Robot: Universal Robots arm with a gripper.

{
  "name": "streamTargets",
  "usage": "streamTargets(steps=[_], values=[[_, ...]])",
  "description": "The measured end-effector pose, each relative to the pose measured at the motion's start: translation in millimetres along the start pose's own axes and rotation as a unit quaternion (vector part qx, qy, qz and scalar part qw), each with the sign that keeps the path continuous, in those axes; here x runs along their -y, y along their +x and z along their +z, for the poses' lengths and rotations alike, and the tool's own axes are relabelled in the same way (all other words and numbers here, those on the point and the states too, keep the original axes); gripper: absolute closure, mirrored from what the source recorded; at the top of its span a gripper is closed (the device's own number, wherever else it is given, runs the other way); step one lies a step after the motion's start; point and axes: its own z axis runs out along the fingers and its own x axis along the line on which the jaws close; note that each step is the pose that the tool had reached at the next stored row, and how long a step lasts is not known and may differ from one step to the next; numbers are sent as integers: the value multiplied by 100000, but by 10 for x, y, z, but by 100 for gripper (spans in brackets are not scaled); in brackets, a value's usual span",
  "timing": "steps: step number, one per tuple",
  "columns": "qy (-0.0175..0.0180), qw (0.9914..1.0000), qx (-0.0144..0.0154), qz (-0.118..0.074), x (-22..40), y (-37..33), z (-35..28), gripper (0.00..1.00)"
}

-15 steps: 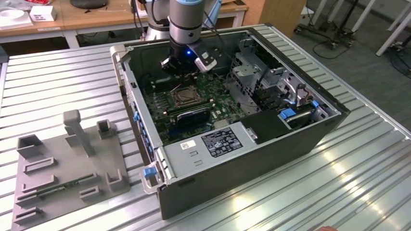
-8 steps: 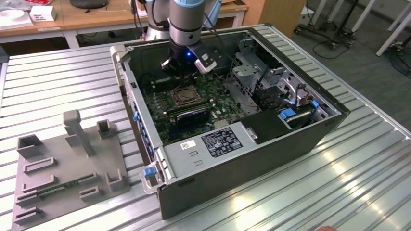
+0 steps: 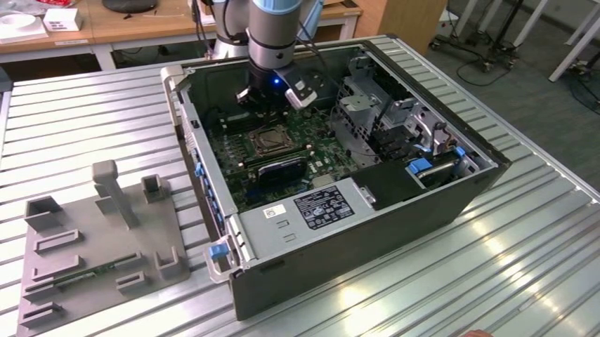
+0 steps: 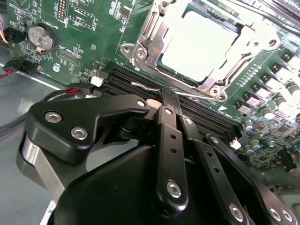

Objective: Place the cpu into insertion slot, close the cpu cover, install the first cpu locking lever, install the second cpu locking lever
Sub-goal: 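Install the first cpu locking lever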

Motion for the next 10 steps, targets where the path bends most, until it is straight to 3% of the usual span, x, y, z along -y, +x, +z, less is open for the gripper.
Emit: streamTargets(steps=[10], values=[[-5,100000,2,-2,2,-54,31,89]])
